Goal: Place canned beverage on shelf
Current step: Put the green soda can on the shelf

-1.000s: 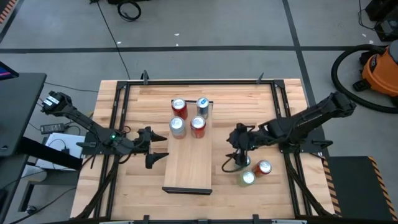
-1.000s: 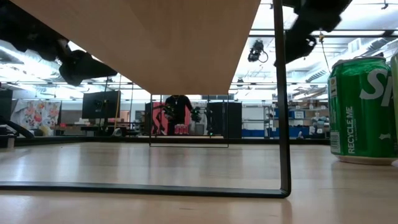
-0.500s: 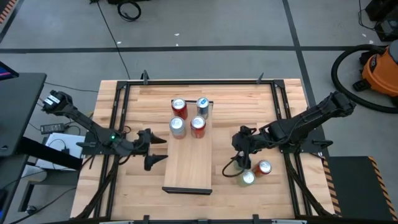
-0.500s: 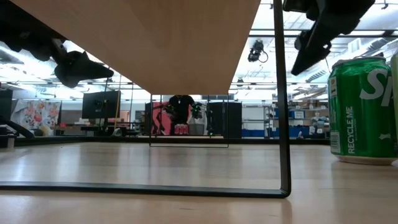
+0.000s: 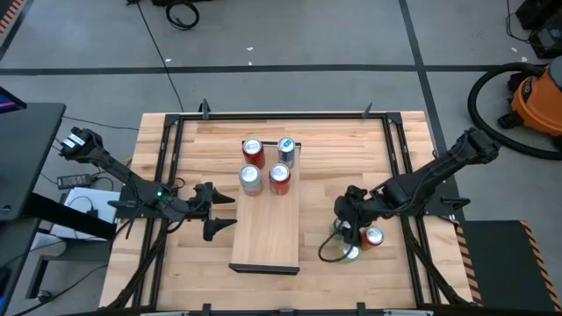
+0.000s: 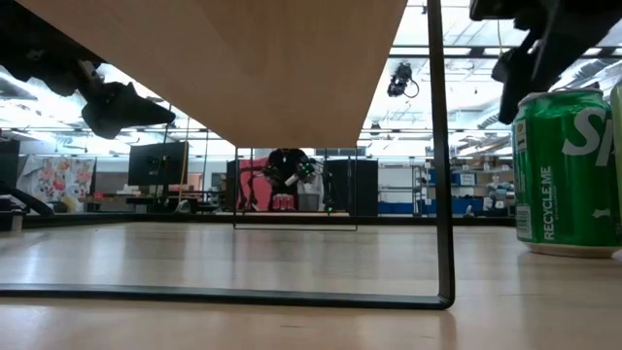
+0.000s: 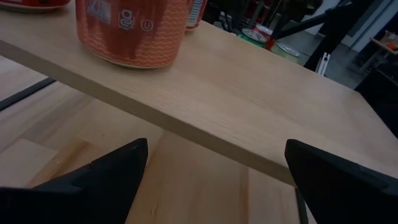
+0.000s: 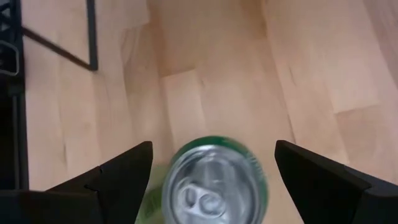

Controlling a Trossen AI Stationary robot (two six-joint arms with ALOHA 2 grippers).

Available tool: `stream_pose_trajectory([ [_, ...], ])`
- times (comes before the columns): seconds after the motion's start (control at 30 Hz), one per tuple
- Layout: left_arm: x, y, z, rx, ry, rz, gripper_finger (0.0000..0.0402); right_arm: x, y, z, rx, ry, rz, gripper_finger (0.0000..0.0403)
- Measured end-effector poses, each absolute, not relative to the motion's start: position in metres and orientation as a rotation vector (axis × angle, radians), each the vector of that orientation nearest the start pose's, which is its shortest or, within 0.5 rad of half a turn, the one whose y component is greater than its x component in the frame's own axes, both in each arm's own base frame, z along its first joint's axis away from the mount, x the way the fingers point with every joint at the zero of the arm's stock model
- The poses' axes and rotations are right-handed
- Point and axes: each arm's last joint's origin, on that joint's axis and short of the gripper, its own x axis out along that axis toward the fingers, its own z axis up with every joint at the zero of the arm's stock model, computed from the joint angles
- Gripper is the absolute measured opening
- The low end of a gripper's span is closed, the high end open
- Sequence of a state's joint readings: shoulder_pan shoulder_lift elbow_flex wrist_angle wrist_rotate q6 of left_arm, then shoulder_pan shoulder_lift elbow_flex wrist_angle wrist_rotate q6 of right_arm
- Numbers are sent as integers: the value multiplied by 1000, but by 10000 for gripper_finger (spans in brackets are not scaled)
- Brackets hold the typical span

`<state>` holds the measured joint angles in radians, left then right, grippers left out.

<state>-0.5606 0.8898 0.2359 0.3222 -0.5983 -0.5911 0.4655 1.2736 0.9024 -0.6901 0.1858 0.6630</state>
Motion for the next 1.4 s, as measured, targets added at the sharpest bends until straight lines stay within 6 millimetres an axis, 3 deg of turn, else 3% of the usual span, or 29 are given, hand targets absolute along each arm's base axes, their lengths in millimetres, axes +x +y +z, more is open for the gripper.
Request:
stream_pose_trajectory([
  [0.2, 154, -77, 177, -406, 256, 118, 392, 208, 112, 234, 235, 1036, -123, 348],
  [0.53, 154, -77, 177, -403, 258, 120, 392, 203, 102, 215, 312, 1106, -200, 348],
  [0.7, 154, -77, 177, -402, 261, 120, 392, 204, 98, 213, 296, 1121, -180, 347],
  [1.03, 150, -90, 179, -419, 291, -51, 392, 210, 86, 214, 197, 1149, -70, 317],
  [1.17, 148, -91, 178, -417, 307, -66, 392, 214, 80, 221, 178, 1171, -56, 317],
  [1.4, 142, -97, 186, -488, 326, -247, 392, 218, 78, 259, 119, 1170, -48, 317],
])
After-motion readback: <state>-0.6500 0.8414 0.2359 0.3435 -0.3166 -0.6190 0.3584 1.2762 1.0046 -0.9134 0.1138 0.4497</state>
